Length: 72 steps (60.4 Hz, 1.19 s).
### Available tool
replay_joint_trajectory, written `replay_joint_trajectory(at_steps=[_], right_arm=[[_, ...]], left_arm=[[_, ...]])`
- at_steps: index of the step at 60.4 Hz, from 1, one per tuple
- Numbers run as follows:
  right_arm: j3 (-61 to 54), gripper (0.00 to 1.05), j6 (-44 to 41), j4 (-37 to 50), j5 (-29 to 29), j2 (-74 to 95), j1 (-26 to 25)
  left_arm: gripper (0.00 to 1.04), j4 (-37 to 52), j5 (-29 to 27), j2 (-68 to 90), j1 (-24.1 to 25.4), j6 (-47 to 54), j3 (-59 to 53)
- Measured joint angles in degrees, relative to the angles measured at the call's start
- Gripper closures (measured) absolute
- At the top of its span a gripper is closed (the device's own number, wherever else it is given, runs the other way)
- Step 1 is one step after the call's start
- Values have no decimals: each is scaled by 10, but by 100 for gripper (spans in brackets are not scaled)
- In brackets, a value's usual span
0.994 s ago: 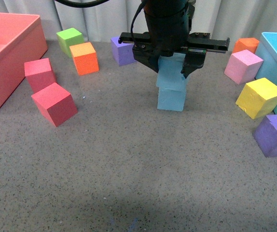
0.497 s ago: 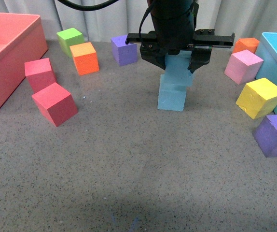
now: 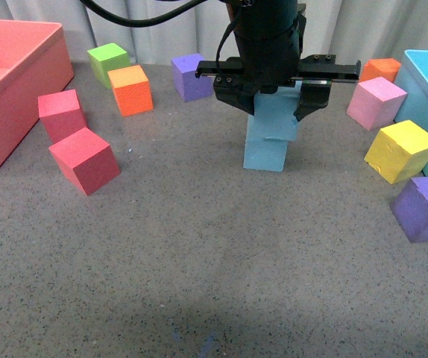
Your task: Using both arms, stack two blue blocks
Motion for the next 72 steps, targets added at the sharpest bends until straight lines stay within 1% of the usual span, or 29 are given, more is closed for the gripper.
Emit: replay_joint_trajectory(at_steps=[8, 10, 14, 15, 20, 33, 51, 61, 68, 70, 71, 72], right_arm=[[0, 10, 0, 0, 0, 0, 0], [0, 10, 0, 0, 0, 0, 0], [0, 10, 0, 0, 0, 0, 0], [0, 10, 0, 0, 0, 0, 0], [0, 10, 0, 0, 0, 0, 0], [0, 10, 0, 0, 0, 0, 0], [0, 10, 0, 0, 0, 0, 0], [0, 10, 0, 0, 0, 0, 0], [0, 10, 0, 0, 0, 0, 0], [0, 10, 0, 0, 0, 0, 0], [0, 10, 0, 0, 0, 0, 0], [0, 10, 0, 0, 0, 0, 0]], left_arm=[[21, -2, 0, 1, -1, 0, 0], [17, -2, 0, 1, -1, 0, 0], [7, -2, 0, 1, -1, -1, 0], [6, -2, 0, 1, -1, -1, 0], [7, -2, 1, 1, -1, -2, 0], [7, -1, 3, 0, 0, -3, -2], [7, 37, 31, -78, 11, -17, -98], [7, 71, 26, -123, 17, -6, -142], [7, 78, 16, -141, 19, -6, -161], [8, 106, -11, -147, 18, 4, -176], [12, 165, -54, -157, 18, 21, -206], [14, 198, -77, -162, 18, 29, -223]])
